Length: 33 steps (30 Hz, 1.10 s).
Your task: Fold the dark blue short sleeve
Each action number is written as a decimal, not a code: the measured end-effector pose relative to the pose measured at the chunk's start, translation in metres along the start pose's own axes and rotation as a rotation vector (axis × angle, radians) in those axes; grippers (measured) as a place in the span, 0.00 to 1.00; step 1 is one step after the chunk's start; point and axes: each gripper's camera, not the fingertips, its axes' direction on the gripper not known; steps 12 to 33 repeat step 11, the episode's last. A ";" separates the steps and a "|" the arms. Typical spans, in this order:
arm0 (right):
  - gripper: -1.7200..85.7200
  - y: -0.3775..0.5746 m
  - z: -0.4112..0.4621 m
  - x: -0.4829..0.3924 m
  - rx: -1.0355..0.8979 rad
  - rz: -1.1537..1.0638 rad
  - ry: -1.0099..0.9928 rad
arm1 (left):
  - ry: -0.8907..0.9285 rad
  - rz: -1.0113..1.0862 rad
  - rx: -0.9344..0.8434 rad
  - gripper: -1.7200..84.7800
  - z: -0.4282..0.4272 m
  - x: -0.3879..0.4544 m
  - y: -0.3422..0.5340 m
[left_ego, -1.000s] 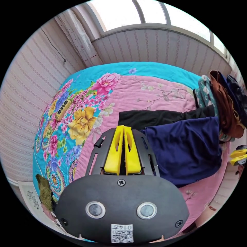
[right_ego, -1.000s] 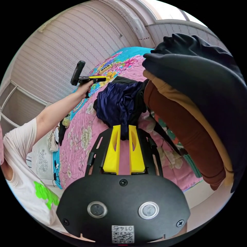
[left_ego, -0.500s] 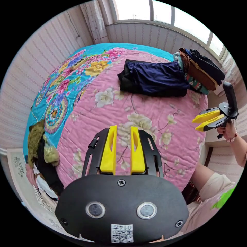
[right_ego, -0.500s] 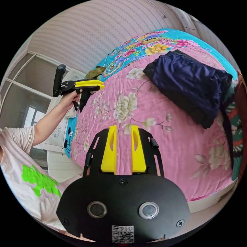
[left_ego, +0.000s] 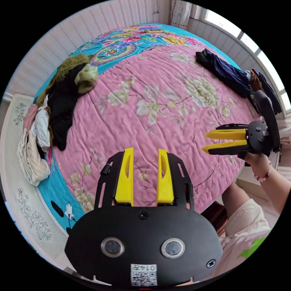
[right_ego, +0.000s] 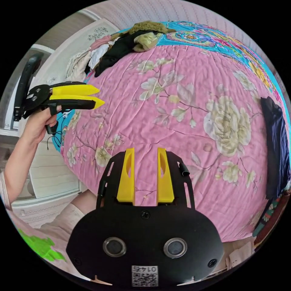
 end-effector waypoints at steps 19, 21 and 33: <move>0.17 -0.127 0.131 -0.083 -0.077 0.004 0.139 | 0.077 -0.223 -0.055 0.15 0.000 -0.085 0.130; 0.17 -0.127 0.131 -0.083 -0.077 0.004 0.139 | 0.077 -0.223 -0.055 0.15 0.000 -0.085 0.130; 0.17 -0.127 0.131 -0.083 -0.077 0.004 0.139 | 0.077 -0.223 -0.055 0.15 0.000 -0.085 0.130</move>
